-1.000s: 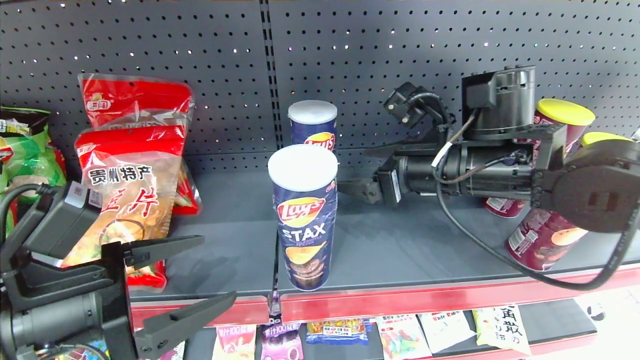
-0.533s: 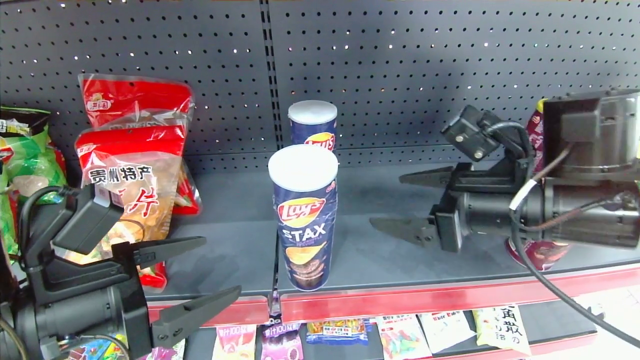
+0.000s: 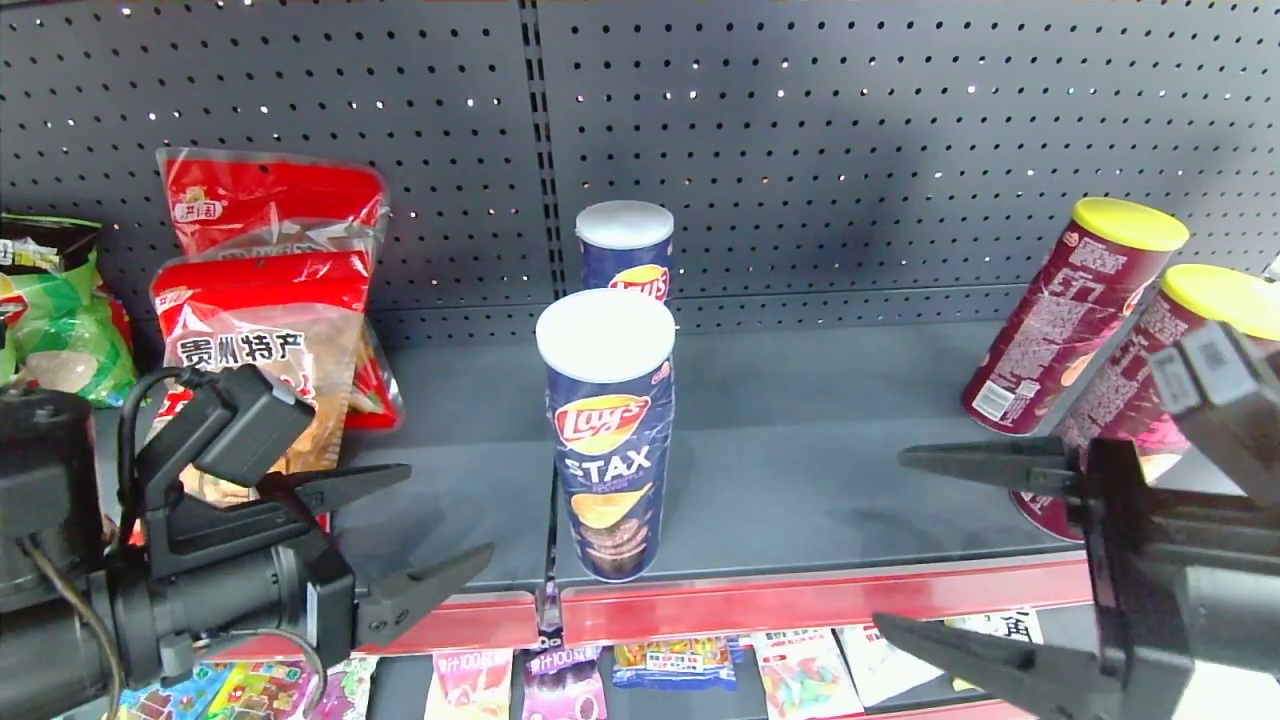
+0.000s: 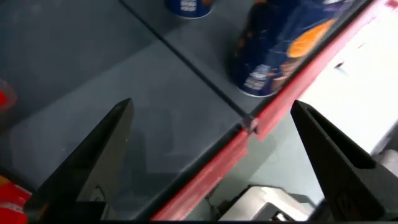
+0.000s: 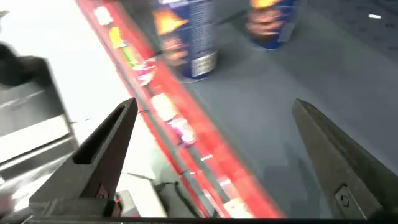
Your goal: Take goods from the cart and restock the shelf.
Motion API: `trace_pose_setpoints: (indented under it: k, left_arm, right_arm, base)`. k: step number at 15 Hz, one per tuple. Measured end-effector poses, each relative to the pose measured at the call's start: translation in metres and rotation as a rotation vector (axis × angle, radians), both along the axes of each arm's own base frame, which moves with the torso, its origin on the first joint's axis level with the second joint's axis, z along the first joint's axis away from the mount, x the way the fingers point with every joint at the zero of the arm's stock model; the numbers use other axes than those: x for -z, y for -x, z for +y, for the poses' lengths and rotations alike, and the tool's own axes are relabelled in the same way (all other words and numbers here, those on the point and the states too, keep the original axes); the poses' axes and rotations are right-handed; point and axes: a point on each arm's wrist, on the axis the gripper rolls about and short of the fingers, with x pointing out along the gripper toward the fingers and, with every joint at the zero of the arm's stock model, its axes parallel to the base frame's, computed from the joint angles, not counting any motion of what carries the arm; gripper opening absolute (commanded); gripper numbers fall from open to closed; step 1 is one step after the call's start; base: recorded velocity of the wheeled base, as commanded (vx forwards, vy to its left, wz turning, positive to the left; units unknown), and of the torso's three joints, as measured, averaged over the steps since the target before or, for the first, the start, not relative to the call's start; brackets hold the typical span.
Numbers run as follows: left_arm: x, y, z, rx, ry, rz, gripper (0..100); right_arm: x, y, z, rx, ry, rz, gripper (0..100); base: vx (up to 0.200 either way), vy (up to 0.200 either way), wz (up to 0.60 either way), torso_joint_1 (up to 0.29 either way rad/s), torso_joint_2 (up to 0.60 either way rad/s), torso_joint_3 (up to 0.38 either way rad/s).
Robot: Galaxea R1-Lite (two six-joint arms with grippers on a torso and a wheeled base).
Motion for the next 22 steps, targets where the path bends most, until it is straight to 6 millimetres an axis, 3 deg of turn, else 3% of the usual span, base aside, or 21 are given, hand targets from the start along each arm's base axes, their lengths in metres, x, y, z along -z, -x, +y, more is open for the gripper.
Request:
trace_pose_setpoints:
  k: [5,12,15,22]
  left_arm:
    - [0.01,-0.019,-0.009,-0.005,-0.076,0.017,100]
    - [0.014,-0.041,-0.027,0.003,-0.111,0.029,100]
    - [0.016,-0.045,-0.03,0.005,-0.118,0.038,100]
    - [0.02,-0.055,-0.036,0.009,-0.127,0.048,100]
  right_arm:
    - [0.009,0.051,-0.038,-0.017,-0.063,-0.076,100]
    - [-0.001,0.076,-0.087,0.35,-0.208,-0.183,100]
    - [-0.002,0.081,-0.097,0.499,-0.232,-0.196,100]
    - [-0.004,0.085,-0.099,0.529,-0.243,-0.218,100]
  base:
    - [0.0,0.0,0.0,0.0,0.0,0.0]
    - [0.0,0.0,0.0,0.0,0.0,0.0]
    - [0.0,0.0,0.0,0.0,0.0,0.0]
    - [0.0,0.0,0.0,0.0,0.0,0.0]
